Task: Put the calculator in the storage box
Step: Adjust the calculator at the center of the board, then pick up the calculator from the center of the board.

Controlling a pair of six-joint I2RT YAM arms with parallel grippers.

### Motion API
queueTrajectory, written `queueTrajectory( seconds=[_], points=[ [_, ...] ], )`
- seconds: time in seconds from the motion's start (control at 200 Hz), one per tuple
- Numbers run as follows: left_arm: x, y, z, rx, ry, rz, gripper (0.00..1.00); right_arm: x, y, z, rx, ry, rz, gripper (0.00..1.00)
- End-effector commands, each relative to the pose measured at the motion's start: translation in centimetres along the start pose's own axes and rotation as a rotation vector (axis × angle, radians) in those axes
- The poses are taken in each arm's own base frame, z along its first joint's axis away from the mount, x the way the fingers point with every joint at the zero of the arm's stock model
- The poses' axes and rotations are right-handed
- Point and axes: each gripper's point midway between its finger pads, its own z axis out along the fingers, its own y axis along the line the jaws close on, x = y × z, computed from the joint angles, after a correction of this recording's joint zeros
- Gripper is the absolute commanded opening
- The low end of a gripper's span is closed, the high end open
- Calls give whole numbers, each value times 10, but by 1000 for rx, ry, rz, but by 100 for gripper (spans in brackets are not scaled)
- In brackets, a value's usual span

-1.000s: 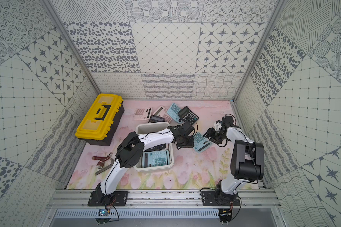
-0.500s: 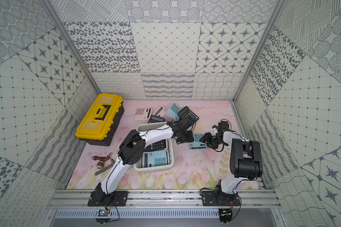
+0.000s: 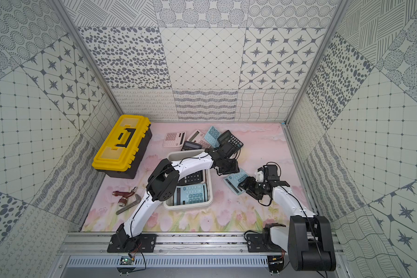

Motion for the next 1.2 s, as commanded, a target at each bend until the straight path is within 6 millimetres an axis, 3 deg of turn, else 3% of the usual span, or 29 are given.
queueTrajectory(
  seconds=[0.0,0.16,0.425,0.695,0.91,1.196],
  points=[
    [-11,-20,-26,62,-7,-5,51,-10,-2,-6,24,-56,24,67],
    [-15,-26,-53,59,-21,-11,54,-21,0,-11,18,-79,29,69],
    [7,-25,-80,66,-1,-102,57,-59,11,-27,1,-135,8,70],
    [45,-23,-79,26,38,-139,61,-96,14,-20,7,-115,-9,71],
    [73,-13,-87,-2,20,-173,65,-108,12,-7,14,-74,-25,71],
    [90,-10,-61,-14,55,-239,65,-119,-3,14,56,-14,-42,71]
  ],
)
